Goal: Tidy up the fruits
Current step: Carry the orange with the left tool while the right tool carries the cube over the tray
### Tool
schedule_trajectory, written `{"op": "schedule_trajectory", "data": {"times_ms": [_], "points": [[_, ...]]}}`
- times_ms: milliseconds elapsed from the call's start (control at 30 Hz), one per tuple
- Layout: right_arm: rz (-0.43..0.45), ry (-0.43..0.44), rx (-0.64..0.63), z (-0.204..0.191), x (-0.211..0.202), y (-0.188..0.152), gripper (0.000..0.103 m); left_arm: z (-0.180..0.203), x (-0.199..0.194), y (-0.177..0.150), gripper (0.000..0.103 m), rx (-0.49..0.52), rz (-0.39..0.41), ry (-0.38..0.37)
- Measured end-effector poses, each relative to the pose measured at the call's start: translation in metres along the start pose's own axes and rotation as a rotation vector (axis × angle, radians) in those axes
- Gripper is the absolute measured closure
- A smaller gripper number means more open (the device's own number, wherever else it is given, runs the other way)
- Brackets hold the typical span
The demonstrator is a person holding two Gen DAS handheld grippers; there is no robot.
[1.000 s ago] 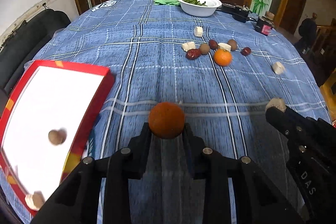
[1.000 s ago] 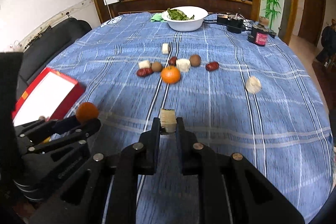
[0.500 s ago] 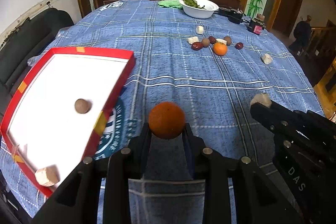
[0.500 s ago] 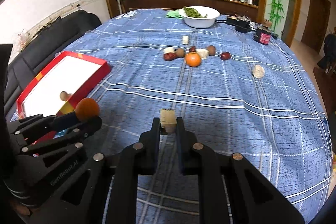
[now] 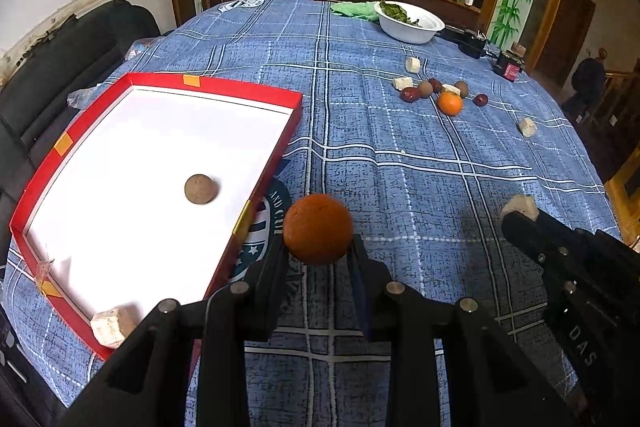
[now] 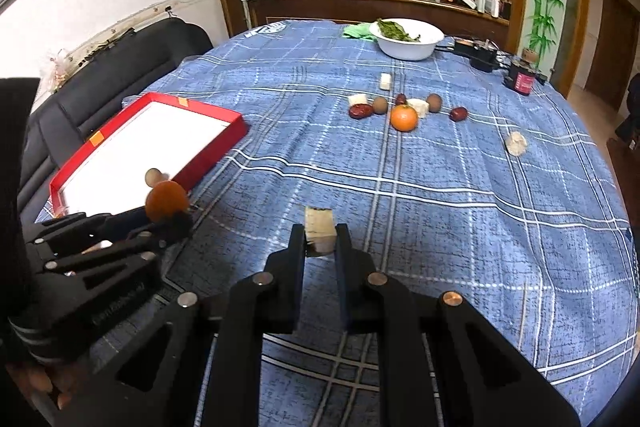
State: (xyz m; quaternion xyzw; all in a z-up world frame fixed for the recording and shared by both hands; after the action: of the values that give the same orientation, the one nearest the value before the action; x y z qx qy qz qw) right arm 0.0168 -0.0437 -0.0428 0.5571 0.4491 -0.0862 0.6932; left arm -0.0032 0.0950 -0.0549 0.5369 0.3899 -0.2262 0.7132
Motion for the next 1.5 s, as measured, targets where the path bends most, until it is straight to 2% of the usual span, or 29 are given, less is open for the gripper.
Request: {"op": "schedule_trajectory", "data": {"times_ms": [133,333,700,1000,1233,1500], "points": [[0.003,0.003,-0.003,0.001,0.0,0.002,0.087,-0.006,-0.002,0.002,0.074,-0.006,0.006,0.011],[0.017,0.043,-0.038,-0.018,0.005,0.014,0.087,-0.026,-0.006,0.006,0.074,-0.036,0.018,0.048],[0.042,0.16,-0.132,-0.087,0.021,0.048,0.087,-0.085,-0.014,0.023,0.074,-0.136,0.051,0.139],[0.041,0.241,-0.182,-0.138,0.041,0.068,0.087,-0.141,-0.004,0.031,0.074,-0.234,0.051,0.225],[0.032,0.272,-0.196,-0.16,0.059,0.078,0.087,-0.169,0.002,0.031,0.074,-0.287,0.037,0.241],[-0.014,0.273,-0.207,-0.169,0.092,0.086,0.087,-0.177,0.012,0.033,0.074,-0.291,0.013,0.251]]}}
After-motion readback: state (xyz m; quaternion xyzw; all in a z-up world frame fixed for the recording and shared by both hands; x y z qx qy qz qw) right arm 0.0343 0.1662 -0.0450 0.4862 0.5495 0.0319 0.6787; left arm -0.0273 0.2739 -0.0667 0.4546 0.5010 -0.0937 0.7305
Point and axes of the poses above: each gripper's, at about its wrist camera, not at the fingertips, and x roughly the way its jaws point, z to its right, y to its top, the point moved 6 cm from there along x, roughly the way its jaws point, and after that the axes turned 6 degrees about -x, right-handed, at the moved point
